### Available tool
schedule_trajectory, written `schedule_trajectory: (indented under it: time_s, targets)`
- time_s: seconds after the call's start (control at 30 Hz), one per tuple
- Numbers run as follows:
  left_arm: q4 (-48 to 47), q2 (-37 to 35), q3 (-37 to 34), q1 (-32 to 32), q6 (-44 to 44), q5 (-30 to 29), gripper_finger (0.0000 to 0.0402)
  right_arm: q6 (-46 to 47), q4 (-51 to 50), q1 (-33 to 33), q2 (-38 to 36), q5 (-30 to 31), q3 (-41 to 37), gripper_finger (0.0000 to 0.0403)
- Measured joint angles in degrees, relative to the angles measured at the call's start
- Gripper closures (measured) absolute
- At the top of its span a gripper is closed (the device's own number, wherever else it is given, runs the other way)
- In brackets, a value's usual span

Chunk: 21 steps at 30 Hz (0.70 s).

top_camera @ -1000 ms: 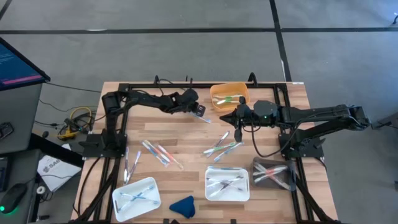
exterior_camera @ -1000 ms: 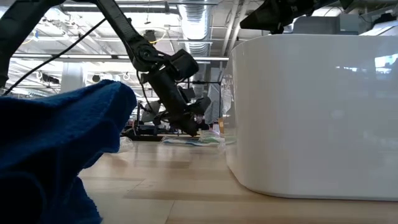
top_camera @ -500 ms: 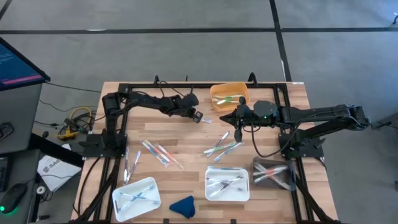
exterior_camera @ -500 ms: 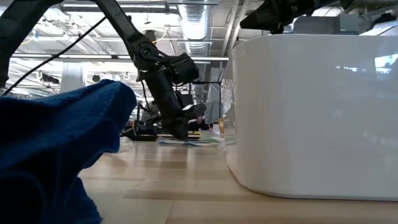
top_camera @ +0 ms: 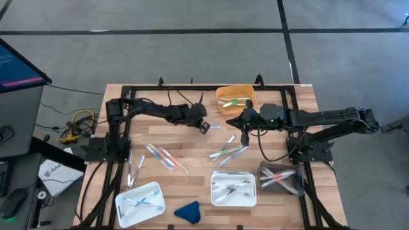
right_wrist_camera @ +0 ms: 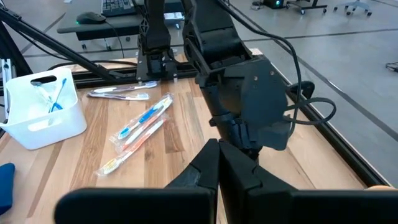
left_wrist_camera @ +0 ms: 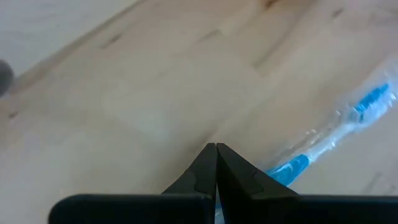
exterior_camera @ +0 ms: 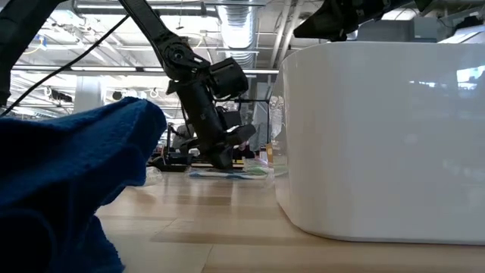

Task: Pick & Place Toothbrushes
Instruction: Put the blue toothbrush into the left white bin

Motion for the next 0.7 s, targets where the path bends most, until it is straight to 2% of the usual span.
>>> schedule_trajectory:
  time_s: [0.7]
  targets:
    - [-2.7, -0.1, 0.0, -8.2, -2.5, 0.4, 0.0401, 0.0, -2.0, 0.0, 0.0, 0.0, 0.0, 0.0403]
